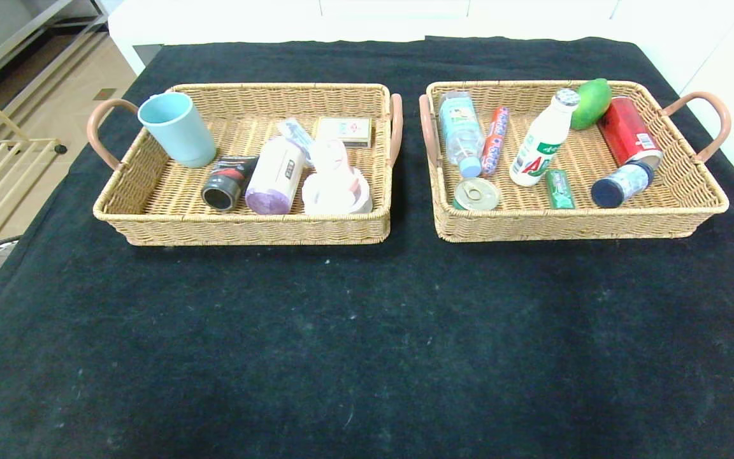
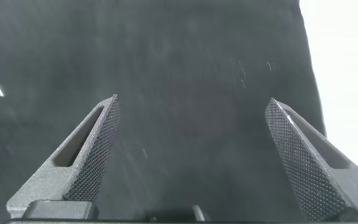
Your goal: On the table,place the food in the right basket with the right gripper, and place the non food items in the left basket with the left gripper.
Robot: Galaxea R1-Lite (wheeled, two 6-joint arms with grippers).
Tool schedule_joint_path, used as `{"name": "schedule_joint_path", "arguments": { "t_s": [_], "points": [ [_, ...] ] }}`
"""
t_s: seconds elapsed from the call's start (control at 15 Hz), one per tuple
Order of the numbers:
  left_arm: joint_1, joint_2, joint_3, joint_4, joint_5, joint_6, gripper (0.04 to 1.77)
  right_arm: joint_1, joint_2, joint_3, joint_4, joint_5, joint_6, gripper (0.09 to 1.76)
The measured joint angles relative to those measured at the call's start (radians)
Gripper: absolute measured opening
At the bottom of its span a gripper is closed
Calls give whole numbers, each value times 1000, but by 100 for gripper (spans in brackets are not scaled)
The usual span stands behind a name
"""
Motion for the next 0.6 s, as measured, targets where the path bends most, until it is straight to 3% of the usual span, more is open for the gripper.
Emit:
{"name": "schedule_joint_path", "arguments": {
  "t_s": [0.33, 0.47, 0.6],
  "points": [
    [1, -63, 329, -371, 31, -2, 172, -3, -42, 329, -467, -51, 14, 171],
    [1, -71, 411, -413, 50, -4, 172, -3, -44, 482, -669, -48, -5, 171],
    [1, -73, 436, -416, 63, 0, 172, -3, -45, 557, -716, 8, -56, 171]
  ]
}}
